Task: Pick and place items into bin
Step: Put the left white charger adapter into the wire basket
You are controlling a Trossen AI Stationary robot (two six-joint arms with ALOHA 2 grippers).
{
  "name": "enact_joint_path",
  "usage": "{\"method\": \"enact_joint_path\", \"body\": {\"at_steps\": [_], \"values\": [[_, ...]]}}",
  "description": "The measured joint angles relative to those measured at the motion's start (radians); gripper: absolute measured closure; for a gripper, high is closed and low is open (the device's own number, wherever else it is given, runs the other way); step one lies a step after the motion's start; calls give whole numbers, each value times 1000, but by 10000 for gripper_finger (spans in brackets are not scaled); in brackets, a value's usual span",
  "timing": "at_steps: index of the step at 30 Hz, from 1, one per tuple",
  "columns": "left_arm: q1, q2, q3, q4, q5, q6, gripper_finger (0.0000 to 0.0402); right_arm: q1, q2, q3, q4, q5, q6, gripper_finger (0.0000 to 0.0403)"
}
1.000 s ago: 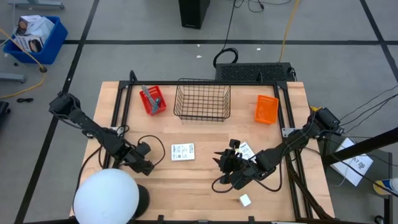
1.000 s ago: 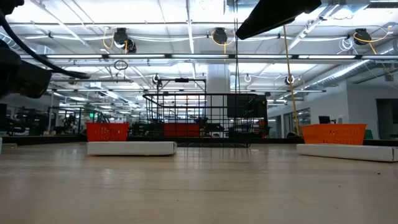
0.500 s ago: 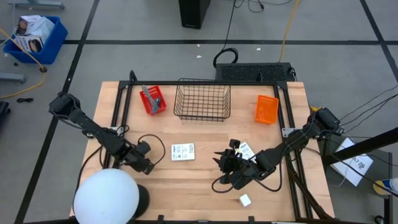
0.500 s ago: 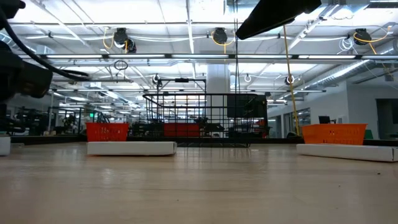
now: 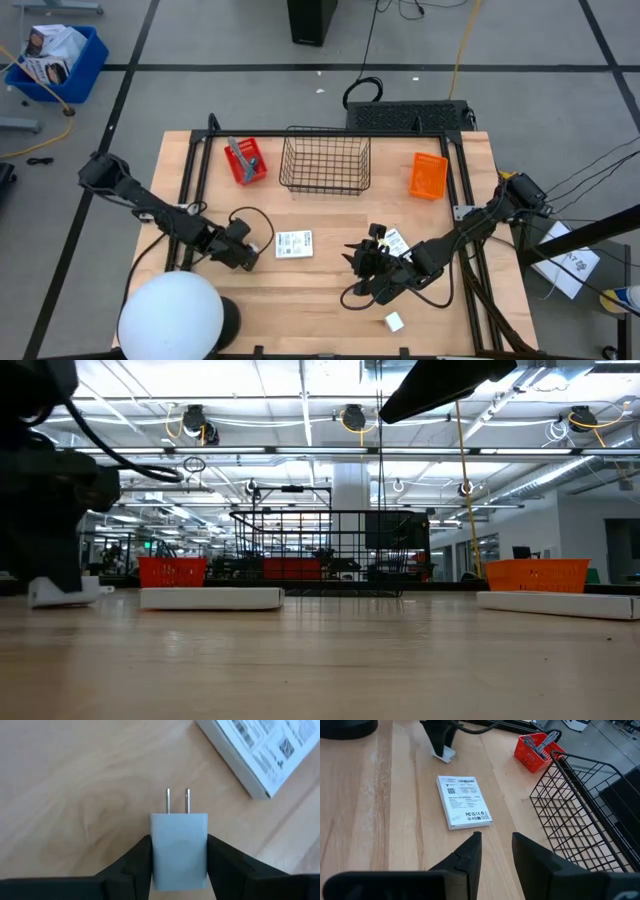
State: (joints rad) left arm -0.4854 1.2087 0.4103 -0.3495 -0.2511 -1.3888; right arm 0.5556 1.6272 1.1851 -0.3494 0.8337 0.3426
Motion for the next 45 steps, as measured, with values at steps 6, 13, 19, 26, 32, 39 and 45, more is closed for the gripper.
{"method": "enact_joint_path", "body": {"at_steps": [6,13,19,26,32,39,45], "values": [[50,-1,-1,60,-3,63,229,0,0,0,0,0,2,303],[96,-2,1,236,-30,177,245,0,0,0,0,0,4,303],[150,-3,2,377,-31,280,235,0,0,0,0,0,12,303],[206,-4,3,540,-31,401,245,0,0,0,0,1,24,303],[258,-4,4,717,-13,505,237,0,0,0,0,1,38,303],[331,-5,4,901,-5,605,232,0,0,0,0,2,38,303],[409,-5,5,1007,-1,669,231,0,0,-4,5,2,39,303]]}}
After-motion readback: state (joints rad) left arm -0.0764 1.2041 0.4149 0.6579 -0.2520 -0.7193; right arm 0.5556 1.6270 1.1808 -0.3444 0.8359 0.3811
